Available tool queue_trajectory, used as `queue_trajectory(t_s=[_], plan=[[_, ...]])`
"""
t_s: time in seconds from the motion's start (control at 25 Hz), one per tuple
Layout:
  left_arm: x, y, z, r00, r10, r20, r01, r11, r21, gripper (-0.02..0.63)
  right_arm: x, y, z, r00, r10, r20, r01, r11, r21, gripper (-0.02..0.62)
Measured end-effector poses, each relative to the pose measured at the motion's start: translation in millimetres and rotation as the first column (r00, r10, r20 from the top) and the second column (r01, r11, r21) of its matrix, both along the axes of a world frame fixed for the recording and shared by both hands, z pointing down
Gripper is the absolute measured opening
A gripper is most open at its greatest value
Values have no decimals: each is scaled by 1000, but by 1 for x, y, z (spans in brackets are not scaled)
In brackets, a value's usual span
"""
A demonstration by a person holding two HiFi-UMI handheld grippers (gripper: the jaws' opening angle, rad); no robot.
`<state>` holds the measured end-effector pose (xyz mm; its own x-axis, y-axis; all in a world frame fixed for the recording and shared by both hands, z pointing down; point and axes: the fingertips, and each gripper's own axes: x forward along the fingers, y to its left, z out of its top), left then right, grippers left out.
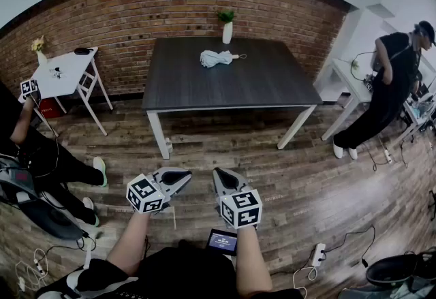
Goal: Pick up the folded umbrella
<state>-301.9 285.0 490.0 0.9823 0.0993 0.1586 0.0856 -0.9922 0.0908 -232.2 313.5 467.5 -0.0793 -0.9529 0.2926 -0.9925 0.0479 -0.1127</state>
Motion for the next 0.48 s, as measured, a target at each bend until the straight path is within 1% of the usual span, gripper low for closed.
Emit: queue_trajectory(t_s=[0.28,0.48], plan=[[2,-3,0,1000,-14,-19,13,1000,-7,2,1,0,0,1000,-8,-14,8,1000,-1,9],[3,-3,0,1000,-13,-20,13,1000,-7,3,3,0,0,1000,8,-12,-8,1000,4,9]])
